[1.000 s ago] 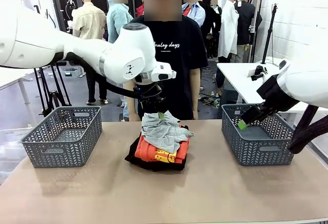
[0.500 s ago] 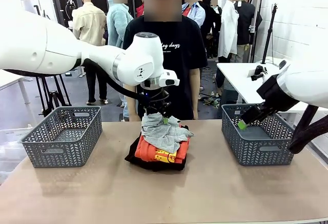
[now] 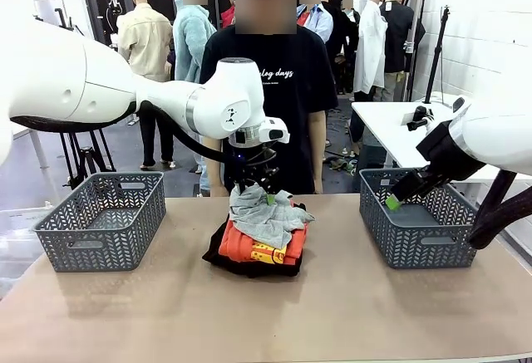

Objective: Sort the tops and bottoms.
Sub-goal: Lift clothes from the center of the table with your left hand.

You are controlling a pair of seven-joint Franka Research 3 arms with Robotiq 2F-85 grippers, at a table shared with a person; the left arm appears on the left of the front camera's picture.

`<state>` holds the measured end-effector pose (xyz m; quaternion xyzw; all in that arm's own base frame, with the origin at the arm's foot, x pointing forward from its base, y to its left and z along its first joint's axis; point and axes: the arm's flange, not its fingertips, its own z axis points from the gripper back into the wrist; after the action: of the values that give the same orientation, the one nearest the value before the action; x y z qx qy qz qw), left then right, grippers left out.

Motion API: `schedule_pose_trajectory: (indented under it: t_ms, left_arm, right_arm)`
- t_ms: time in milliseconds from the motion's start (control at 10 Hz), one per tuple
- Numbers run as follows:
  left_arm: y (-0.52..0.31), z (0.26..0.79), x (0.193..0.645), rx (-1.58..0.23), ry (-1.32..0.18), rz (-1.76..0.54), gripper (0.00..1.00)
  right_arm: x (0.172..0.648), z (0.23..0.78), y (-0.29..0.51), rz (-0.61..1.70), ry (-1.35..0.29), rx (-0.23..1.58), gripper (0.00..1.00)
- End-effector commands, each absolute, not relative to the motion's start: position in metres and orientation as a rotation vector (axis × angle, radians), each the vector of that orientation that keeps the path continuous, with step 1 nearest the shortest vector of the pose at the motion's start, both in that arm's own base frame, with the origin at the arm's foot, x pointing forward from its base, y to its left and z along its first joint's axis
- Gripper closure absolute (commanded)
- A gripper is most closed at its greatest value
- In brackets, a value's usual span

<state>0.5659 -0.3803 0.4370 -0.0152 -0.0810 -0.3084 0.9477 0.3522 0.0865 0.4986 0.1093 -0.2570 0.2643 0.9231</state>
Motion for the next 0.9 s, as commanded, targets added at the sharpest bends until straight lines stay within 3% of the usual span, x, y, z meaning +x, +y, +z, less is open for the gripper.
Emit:
schedule_pose_trajectory:
  t_ms: [0, 800]
  left_arm:
    - [-0.3773, 0.4327, 0.5693, -0.013, -0.120, -0.603, 0.14]
    - [-0.3738, 0.4269, 0.5633, -0.030, -0.120, -0.595, 1.00]
  right_arm:
    - [0.3500, 0.4950, 0.0860, 0.545, -0.522, 0.245, 0.00]
    - [0.3500, 0.4950, 0.0860, 0.545, -0.522, 0.245, 0.00]
